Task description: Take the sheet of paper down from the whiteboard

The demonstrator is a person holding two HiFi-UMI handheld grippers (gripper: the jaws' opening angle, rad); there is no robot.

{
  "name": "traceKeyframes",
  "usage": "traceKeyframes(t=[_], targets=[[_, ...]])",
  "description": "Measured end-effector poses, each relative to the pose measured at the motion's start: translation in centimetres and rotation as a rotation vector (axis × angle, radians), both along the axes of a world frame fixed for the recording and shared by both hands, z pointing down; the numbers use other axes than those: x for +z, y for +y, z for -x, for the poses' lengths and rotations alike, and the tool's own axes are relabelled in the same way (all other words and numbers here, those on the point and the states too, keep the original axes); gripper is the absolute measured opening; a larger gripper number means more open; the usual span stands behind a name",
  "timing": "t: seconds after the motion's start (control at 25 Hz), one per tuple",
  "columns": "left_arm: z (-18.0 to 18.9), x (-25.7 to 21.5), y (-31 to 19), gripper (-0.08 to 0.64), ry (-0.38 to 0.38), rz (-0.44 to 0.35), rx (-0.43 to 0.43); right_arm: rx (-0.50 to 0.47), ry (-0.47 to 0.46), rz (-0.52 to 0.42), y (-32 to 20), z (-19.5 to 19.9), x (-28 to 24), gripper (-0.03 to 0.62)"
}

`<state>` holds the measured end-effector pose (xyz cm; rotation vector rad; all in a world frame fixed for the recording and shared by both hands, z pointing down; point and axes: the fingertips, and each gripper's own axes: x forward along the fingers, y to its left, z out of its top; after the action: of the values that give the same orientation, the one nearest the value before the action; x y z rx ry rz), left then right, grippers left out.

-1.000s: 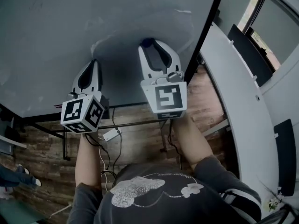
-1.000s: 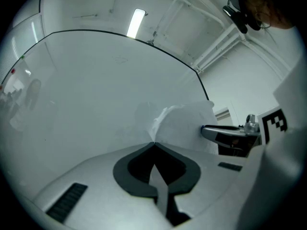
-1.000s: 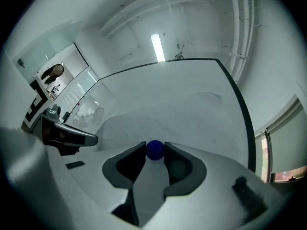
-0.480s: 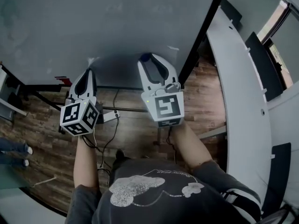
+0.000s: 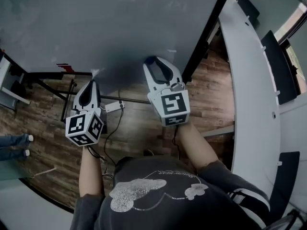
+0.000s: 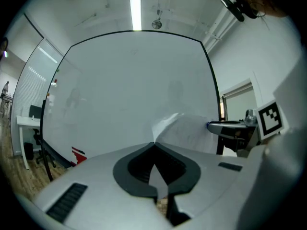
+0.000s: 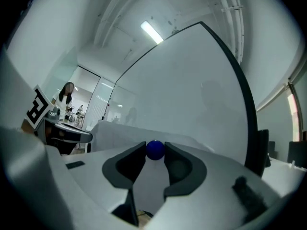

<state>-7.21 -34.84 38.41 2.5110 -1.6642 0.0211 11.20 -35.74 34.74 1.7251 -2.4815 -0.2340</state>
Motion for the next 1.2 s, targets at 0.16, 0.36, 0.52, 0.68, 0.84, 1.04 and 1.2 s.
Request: traceKeyframes(t=[0.16,0.36,0.52,0.68,0.84,1.04,1.2], targets=[[0.2,1.4,0.6,0.009,-0.01,0.027,0.0,0.011,-0.004,0.036,-0.1,-0.1,1.4,0.127],[1.4,2.4,1.9,0.009,-0.01,0.04,-0.016,0.007,0.003,0.054,0.7,1.2,2.2,0.127],[3.1,2.6,3.8,0.009,-0.008,0.048,-0.029,-0.005,-0.005,0.047,2.2,3.0,2.7,0.127],[4.9,2.4,6.7,0.009,-0.007,0.056,-0.041,-0.019,-0.01,0.054,5.1,5.1,2.5,0.127],[6.9,2.4,10.4,0.009,-0.001,0.067,-0.053,-0.039,-0.016,0.073,8.5,7.5,2.6,0.127],[9.1,2.5,15.6,0.011,0.005,0.069,-0.072,-0.074,-0.029,0.094,13.6,10.1,2.8,0.127],[10.2,2.8,19.4,0.009,0.011,0.077,-0.078,-0.096,-0.056,0.101,17.3,11.0,3.5,0.127]])
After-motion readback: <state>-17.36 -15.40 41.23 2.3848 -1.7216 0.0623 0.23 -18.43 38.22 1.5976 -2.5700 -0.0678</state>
